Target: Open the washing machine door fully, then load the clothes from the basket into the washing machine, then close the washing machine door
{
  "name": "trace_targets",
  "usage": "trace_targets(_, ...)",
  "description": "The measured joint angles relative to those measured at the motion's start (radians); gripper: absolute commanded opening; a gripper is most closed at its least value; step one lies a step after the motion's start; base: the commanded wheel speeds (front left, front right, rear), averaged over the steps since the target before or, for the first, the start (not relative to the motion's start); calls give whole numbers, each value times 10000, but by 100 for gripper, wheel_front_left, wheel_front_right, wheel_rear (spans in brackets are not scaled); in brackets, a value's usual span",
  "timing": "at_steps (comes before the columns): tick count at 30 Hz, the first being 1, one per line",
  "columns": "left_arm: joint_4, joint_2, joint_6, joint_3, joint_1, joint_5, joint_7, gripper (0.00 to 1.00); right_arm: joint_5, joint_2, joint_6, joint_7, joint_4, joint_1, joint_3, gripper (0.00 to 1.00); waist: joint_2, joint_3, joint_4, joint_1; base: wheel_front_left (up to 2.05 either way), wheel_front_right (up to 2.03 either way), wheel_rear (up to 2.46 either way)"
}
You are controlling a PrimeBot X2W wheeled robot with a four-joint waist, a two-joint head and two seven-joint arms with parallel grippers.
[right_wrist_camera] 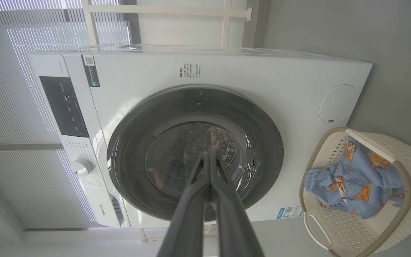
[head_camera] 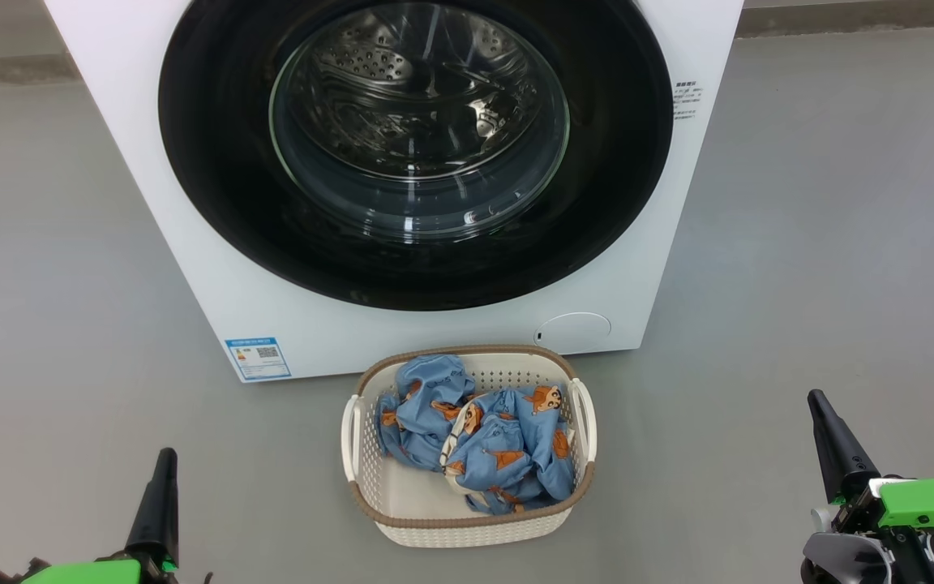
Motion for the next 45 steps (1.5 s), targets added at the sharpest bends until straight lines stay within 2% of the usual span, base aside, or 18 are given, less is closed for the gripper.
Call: trace_targets(45, 0, 0, 0, 6, 0, 0, 0, 0, -4, 38, 0, 13, 2, -3, -36, 0, 0, 0, 0, 0, 0, 0, 0)
